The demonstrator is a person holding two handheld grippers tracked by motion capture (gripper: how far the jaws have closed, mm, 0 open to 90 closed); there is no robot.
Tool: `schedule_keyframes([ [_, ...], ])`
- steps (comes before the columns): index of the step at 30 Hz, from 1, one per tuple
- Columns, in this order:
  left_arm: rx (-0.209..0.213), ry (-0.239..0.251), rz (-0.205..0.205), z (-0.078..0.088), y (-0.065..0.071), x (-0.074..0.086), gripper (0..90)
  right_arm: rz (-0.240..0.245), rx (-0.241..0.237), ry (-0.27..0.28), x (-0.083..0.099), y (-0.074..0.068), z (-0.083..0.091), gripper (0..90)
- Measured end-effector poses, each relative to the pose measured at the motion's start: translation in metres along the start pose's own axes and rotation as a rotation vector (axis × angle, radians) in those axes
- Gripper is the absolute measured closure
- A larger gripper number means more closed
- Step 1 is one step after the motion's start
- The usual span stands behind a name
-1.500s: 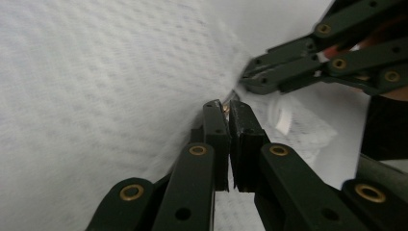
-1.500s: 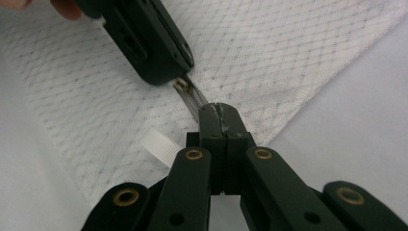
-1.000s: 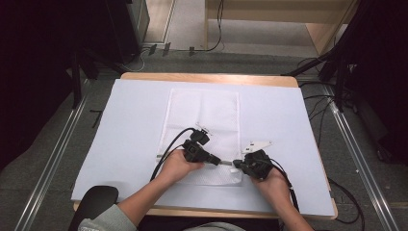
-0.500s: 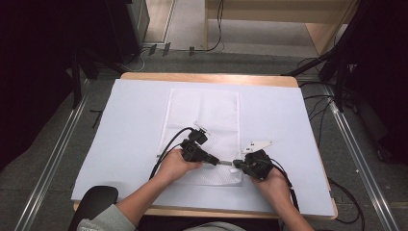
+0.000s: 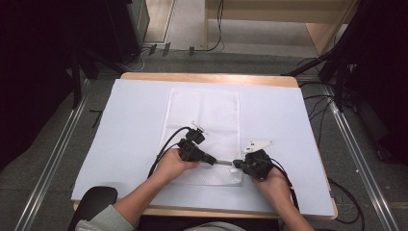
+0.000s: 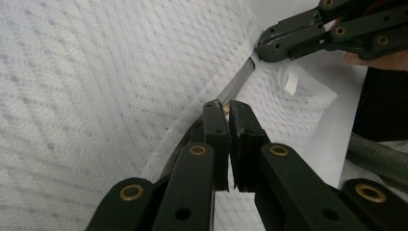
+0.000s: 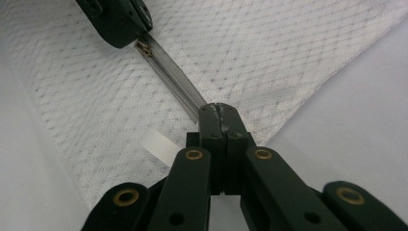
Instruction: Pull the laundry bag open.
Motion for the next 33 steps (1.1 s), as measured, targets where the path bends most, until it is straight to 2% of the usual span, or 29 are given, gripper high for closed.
schedule_keyframes([
  [2,0.023,0.002,0.003,0.003,0.0,0.001,88.1,0.005,-0.003,0.001,0.0,0.0,0.0,90.0],
  [5,0.014,-0.004,-0.01,0.002,0.001,0.002,88.1,0.005,-0.006,-0.003,0.0,0.0,0.0,90.0],
  [9,0.012,-0.013,-0.005,0.004,-0.001,0.004,88.1,0.011,-0.01,0.003,0.0,0.0,0.0,90.0],
  [10,0.018,0.0,0.002,0.005,0.0,0.003,88.1,0.004,-0.012,0.002,0.0,0.0,0.0,90.0],
  [13,0.015,-0.008,-0.008,0.006,0.001,0.004,88.1,0.006,-0.017,0.0,0.0,0.001,0.0,90.0],
  [15,-0.006,-0.014,-0.008,0.007,-0.001,0.006,88.1,0.006,-0.017,-0.001,0.0,0.001,0.0,90.0],
  [17,0.017,-0.006,0.01,0.009,-0.003,0.007,88.1,0.007,-0.019,0.0,0.0,0.001,0.0,90.0],
  [18,-0.001,-0.011,0.008,0.011,-0.005,0.008,88.1,0.006,-0.019,0.0,0.0,0.001,0.0,90.0],
  [19,0.019,0.002,0.018,0.012,-0.004,0.008,88.1,0.007,-0.02,-0.001,0.0,0.001,0.0,90.0],
  [20,0.021,0.001,0.013,0.013,-0.004,0.008,88.1,0.007,-0.022,-0.002,0.0,0.001,0.0,90.0],
  [22,0.009,-0.007,0.0,0.013,-0.002,0.008,88.1,0.008,-0.021,-0.003,0.0,0.001,0.0,90.0],
  [26,0.015,-0.004,0.017,0.016,-0.004,0.011,88.1,0.01,-0.021,-0.003,0.0,0.001,0.0,90.0],
  [29,-0.001,-0.007,0.015,0.019,-0.006,0.012,88.1,0.01,-0.025,-0.004,0.0,0.001,0.0,90.0],
  [33,0.001,0.005,0.026,0.026,-0.01,0.013,88.1,0.016,-0.028,-0.004,-0.001,0.001,0.0,90.0],
])
Point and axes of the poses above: each handheld gripper's, and its own axes: z roughly backward along the jaws, x roughly out of its underside, y roughly to its right, the point moved 9 cm from there along -z, roughly forward along the jaws, and after that the axes turned 10 degrees about -z, right-handed, at the moved point
